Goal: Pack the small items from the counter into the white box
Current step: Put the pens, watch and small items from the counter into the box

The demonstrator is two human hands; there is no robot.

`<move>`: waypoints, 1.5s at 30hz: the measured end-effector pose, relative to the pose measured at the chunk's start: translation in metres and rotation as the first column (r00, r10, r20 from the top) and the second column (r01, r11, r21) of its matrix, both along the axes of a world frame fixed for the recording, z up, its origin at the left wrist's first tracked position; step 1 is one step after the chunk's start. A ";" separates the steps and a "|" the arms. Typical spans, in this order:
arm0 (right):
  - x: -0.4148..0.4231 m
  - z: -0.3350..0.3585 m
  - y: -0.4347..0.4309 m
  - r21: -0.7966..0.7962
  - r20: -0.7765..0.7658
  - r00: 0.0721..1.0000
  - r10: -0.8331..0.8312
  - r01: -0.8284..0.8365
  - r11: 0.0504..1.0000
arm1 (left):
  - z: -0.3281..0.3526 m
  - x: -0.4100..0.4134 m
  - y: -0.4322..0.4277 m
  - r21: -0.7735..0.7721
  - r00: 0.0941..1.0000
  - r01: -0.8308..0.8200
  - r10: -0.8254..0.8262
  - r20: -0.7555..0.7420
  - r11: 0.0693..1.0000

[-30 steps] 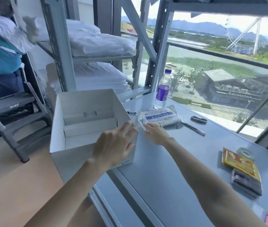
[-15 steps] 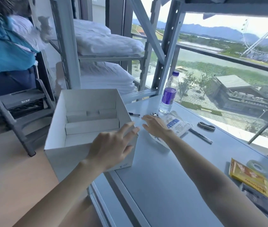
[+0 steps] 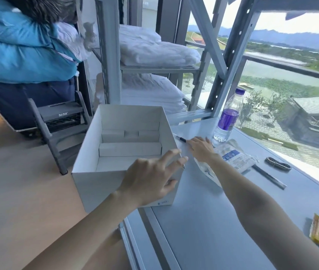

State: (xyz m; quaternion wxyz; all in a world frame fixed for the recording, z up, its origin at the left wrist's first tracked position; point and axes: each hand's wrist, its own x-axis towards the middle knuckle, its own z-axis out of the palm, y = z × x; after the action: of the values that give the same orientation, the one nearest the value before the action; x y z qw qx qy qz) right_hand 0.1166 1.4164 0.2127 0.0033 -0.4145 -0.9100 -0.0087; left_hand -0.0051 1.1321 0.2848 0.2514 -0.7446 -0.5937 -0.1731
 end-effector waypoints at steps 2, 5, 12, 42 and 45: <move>0.024 0.001 0.008 -0.013 0.025 0.997 -0.068 0.068 0.998 | -0.001 0.000 0.000 0.001 1.000 -0.002 0.002 -0.003 1.000; 0.054 -0.004 0.013 -0.081 0.032 0.992 -0.126 0.128 0.988 | -0.001 0.001 0.001 0.019 1.000 0.008 -0.008 -0.004 1.000; 0.090 -0.013 -0.031 -0.034 -0.038 0.979 -0.198 0.197 0.980 | -0.001 0.004 0.004 0.031 0.995 0.084 -0.085 0.053 0.996; 0.176 0.052 -0.123 0.050 -0.364 0.852 -0.378 0.423 0.905 | 0.006 0.056 0.073 -0.047 0.958 0.280 -0.276 0.074 0.959; 0.144 0.082 -0.073 0.012 -0.428 0.832 -0.354 0.397 0.918 | 0.003 0.046 0.072 -0.035 0.955 0.276 -0.270 0.122 0.961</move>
State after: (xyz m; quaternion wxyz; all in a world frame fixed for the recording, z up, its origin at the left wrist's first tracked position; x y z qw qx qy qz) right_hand 0.2611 1.3434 0.2948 0.2165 -0.5768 -0.7869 0.0337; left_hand 0.0404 1.2040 0.2874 0.1708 -0.8142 -0.5032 -0.2338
